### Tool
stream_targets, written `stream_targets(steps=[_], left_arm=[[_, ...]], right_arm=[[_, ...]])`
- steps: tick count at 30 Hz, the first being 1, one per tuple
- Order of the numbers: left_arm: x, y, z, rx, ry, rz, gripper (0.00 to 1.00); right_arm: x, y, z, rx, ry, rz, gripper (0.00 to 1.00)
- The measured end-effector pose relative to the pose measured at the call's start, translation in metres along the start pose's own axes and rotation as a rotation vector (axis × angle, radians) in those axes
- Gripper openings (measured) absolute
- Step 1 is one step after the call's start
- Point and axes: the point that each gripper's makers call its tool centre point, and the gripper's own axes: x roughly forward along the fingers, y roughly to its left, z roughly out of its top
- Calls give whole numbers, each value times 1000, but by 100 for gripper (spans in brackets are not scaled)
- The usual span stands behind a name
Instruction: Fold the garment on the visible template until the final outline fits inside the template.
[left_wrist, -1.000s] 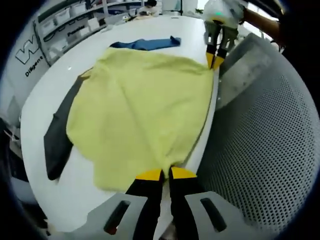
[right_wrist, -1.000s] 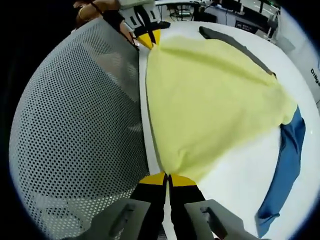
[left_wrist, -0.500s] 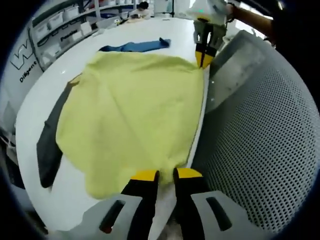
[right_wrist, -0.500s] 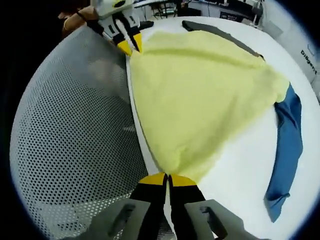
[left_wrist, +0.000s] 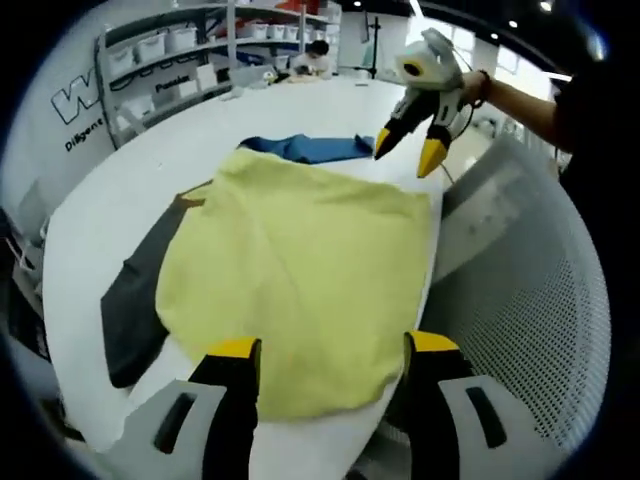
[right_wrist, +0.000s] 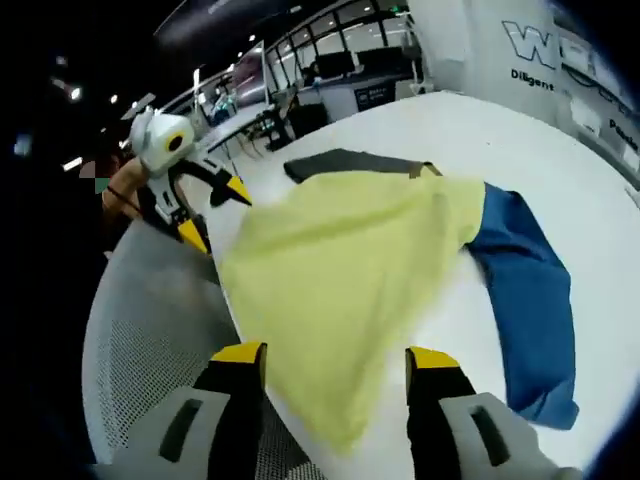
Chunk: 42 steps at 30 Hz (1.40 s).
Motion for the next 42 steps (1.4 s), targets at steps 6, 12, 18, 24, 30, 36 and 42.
stream_targets(steps=[6, 12, 18, 24, 30, 36, 42], left_arm=[[-3, 37, 22, 0, -55, 89, 93], [-5, 74, 50, -43, -122, 148, 99], [0, 102, 68, -89, -153, 168, 99], [0, 126, 87, -91, -181, 192, 97], [7, 156, 107, -69, -218, 237, 88], [27, 179, 121, -62, -243, 236, 76], [57, 200, 125, -117, -246, 207, 66]], right_arm=[[-8, -22, 36, -5, -74, -32, 71], [-18, -55, 66, -21, -108, -104, 71], [-28, -88, 94, -35, -162, -167, 69], [-27, -111, 115, -52, -178, -180, 69], [-16, -130, 130, -12, -190, -167, 66], [2, -156, 139, 0, -149, -197, 58], [23, -179, 147, -20, -105, -213, 53]])
